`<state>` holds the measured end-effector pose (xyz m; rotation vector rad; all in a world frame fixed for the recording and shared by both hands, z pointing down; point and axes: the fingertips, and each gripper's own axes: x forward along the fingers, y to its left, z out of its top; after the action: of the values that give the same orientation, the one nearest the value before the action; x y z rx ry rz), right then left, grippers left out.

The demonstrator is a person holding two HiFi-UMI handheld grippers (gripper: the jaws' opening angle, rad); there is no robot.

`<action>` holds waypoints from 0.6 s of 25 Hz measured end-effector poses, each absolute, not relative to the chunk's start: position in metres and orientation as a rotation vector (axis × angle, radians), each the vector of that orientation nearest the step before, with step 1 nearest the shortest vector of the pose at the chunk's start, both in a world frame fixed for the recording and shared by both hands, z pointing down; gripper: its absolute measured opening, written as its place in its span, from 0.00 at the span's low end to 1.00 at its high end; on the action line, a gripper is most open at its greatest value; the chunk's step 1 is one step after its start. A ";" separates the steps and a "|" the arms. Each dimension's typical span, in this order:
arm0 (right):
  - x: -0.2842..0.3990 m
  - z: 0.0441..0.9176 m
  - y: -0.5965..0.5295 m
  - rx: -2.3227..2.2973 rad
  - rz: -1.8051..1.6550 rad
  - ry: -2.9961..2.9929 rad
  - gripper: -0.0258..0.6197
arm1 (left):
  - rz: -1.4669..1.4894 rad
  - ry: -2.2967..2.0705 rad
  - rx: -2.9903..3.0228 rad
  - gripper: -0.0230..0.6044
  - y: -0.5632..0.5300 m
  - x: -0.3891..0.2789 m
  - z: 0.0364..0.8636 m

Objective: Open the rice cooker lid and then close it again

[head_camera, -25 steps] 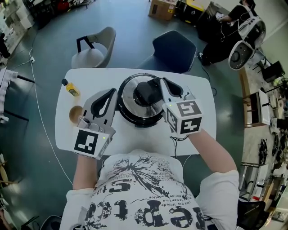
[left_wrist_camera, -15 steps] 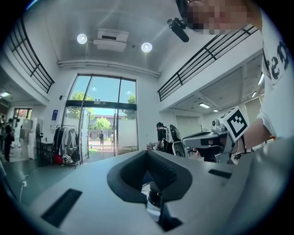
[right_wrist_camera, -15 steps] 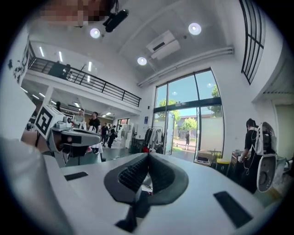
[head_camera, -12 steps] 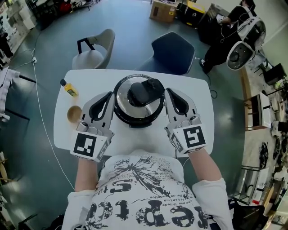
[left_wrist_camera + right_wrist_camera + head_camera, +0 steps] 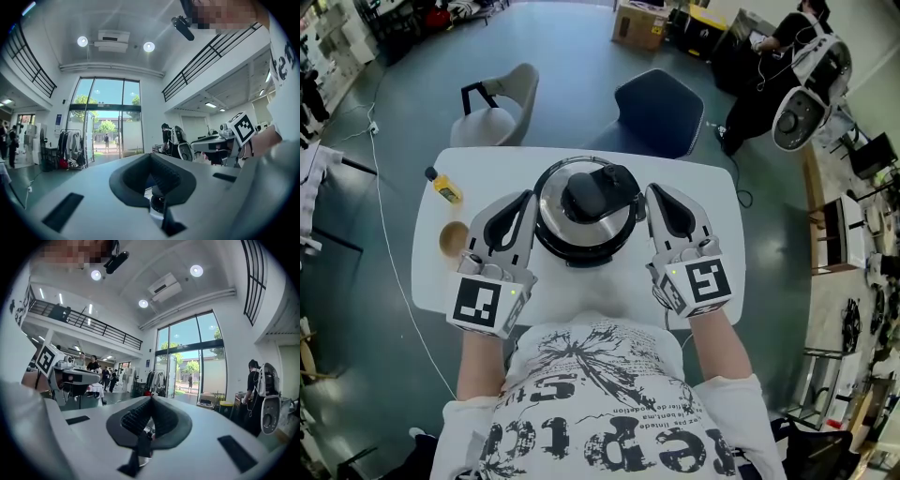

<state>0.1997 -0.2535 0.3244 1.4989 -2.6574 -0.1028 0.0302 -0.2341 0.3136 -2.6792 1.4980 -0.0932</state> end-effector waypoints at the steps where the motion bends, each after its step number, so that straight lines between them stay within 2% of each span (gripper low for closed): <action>1: 0.200 0.325 -0.254 1.500 -0.089 -2.660 0.06 | -0.095 1.498 -2.679 0.06 -0.234 0.031 0.314; 15: 0.202 0.321 -0.247 1.506 -0.065 -2.712 0.06 | -0.092 1.506 -2.675 0.06 -0.231 0.031 0.312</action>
<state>0.2018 -0.2475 0.3206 1.5059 -2.7116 -0.0648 0.0306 -0.2308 0.3119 -2.6753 1.5056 -0.0916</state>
